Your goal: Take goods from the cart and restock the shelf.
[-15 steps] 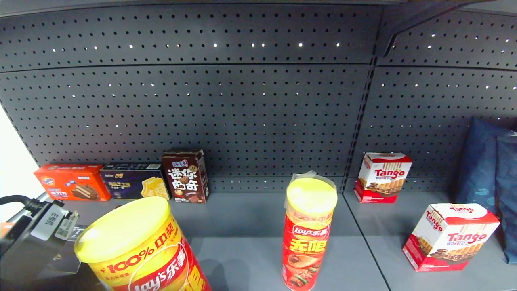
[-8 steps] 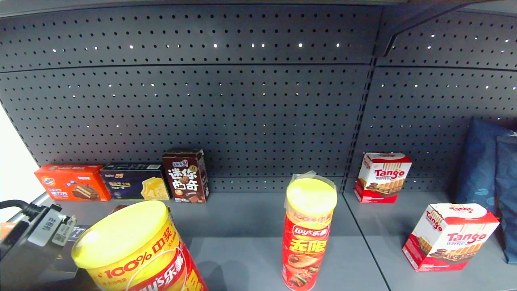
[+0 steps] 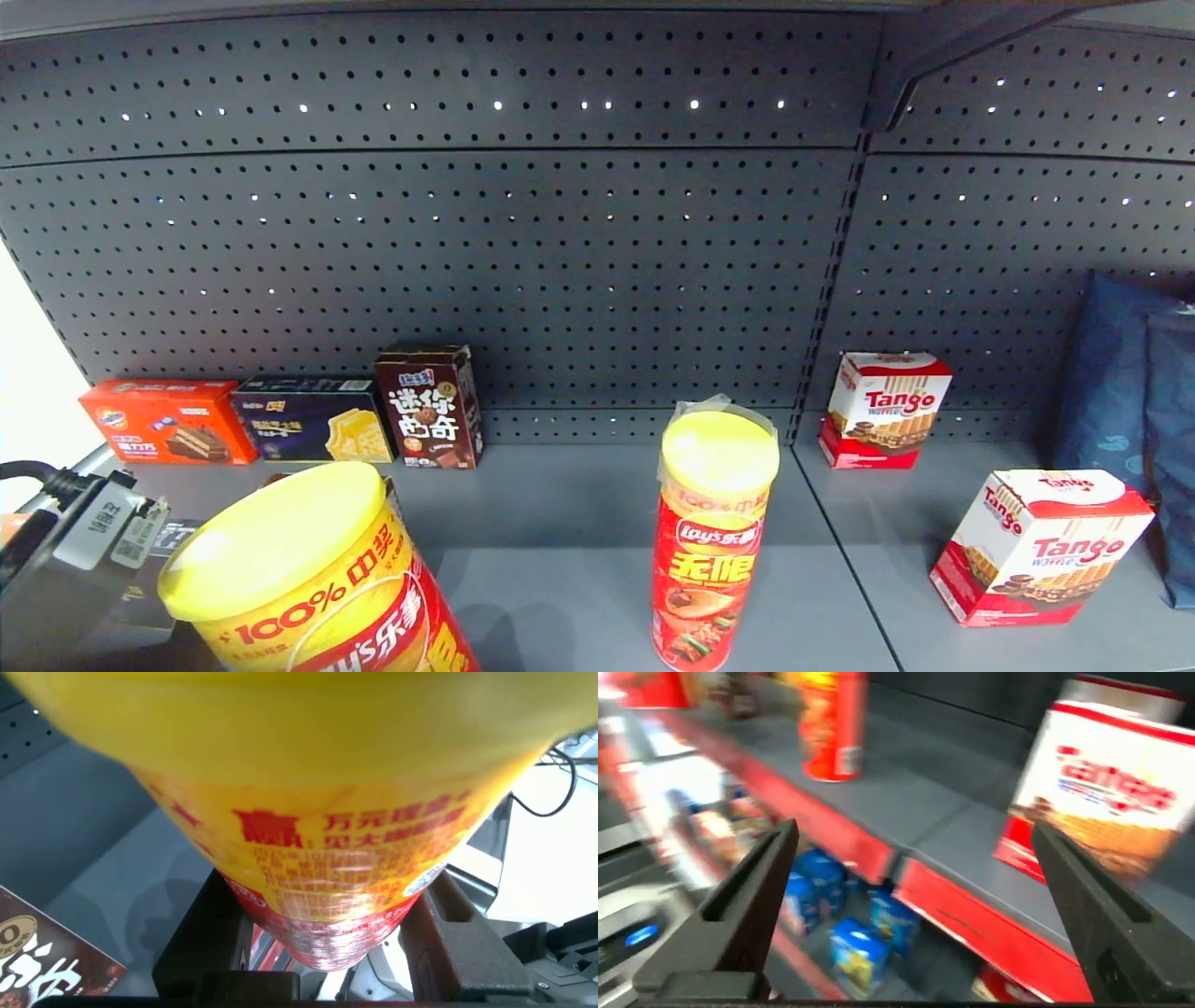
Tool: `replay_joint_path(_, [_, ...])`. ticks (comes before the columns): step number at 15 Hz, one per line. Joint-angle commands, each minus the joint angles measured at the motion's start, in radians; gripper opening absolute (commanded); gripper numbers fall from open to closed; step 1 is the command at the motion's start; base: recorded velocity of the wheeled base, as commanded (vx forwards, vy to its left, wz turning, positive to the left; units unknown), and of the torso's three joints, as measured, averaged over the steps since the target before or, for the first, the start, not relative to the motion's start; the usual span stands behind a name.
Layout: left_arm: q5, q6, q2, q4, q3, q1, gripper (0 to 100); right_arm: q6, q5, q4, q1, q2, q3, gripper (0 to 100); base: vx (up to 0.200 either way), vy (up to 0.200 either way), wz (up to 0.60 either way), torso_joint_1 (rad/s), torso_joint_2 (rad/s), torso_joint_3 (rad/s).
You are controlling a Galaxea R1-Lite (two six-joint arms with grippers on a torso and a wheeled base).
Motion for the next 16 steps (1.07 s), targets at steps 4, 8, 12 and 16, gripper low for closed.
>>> replay_joint_path(4, [0.0, 0.0, -0.007, 0.004, 0.004, 0.0, 0, -0.02, 0.029, 0.0, 0.153, -0.003, -0.004, 100, 0.0, 0.0, 0.0, 0.0, 0.0, 0.0])
replay_joint_path(8, [-0.001, 0.0, -0.001, -0.001, -0.011, -0.001, 0, -0.034, 0.151, 0.002, 0.189, -0.003, -0.004, 100, 0.0, 0.0, 0.0, 0.0, 0.0, 0.0])
replay_joint_path(12, [-0.001, 0.0, 0.002, -0.002, -0.011, -0.02, 0, -0.019, 0.091, 0.005, 0.149, -0.003, -0.004, 100, 0.0, 0.0, 0.0, 0.0, 0.0, 0.0])
replay_joint_path(16, [-0.001, 0.001, 0.0, 0.002, -0.001, -0.026, 0, 0.035, 0.052, 0.009, 0.025, 0.017, -0.004, 100, 0.0, 0.0, 0.0, 0.0, 0.0, 0.0])
